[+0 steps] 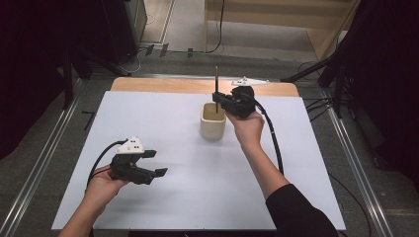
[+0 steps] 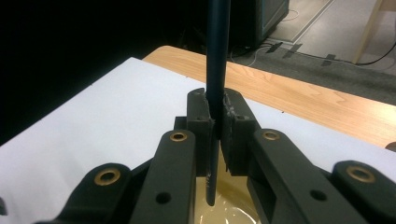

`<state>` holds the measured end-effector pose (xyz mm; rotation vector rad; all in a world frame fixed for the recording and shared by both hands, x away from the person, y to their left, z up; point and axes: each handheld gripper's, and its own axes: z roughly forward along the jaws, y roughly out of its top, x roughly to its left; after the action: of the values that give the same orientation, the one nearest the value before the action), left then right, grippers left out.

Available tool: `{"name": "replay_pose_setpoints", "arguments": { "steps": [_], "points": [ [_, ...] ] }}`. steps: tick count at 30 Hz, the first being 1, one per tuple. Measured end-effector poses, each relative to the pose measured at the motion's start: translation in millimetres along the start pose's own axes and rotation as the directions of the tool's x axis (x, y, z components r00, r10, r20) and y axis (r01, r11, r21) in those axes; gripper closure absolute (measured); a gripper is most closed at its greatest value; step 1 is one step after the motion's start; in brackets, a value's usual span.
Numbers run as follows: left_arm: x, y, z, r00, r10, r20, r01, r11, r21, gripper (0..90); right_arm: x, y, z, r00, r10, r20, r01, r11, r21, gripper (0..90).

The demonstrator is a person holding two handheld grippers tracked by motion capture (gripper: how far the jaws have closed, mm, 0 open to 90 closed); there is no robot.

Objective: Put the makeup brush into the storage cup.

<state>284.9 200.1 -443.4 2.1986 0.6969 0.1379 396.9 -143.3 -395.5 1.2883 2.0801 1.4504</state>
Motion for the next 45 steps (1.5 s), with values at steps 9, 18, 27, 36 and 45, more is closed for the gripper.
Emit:
{"name": "replay_pose_setpoints", "arguments": {
  "steps": [9, 18, 27, 36, 45],
  "points": [
    [0.0, 0.1, -0.4, 1.0, 0.003, 0.0, -0.003, 1.0, 0.0, 24.1, -0.1, -2.3, 6.6, 1.0, 0.001, 0.008, -0.001, 1.0, -0.013, 83.7],
    [-0.1, 0.2, -0.9, 1.0, 0.0, 0.002, 0.0, 1.0, -0.005, 24.1, -0.8, -5.2, 12.6, 0.9996, 0.003, 0.029, -0.002, 0.999, -0.033, 83.6],
    [0.3, 0.1, -1.4, 1.0, -0.001, 0.003, 0.001, 1.0, -0.007, 24.1, 2.5, -11.0, 16.9, 0.9989, -0.021, 0.043, 0.022, 0.999, -0.032, 83.6],
    [0.6, 0.1, -1.5, 1.0, 0.001, 0.003, -0.001, 1.0, -0.005, 24.1, 1.3, -21.6, 18.3, 0.9985, -0.02, 0.05, 0.022, 0.999, -0.036, 83.6],
    [0.8, 0.1, -1.8, 1.0, 0.001, 0.0, -0.001, 1.0, -0.005, 24.1, -0.7, -32.3, 18.5, 0.999, -0.004, 0.045, 0.006, 0.999, -0.036, 83.6]
  ]
}}
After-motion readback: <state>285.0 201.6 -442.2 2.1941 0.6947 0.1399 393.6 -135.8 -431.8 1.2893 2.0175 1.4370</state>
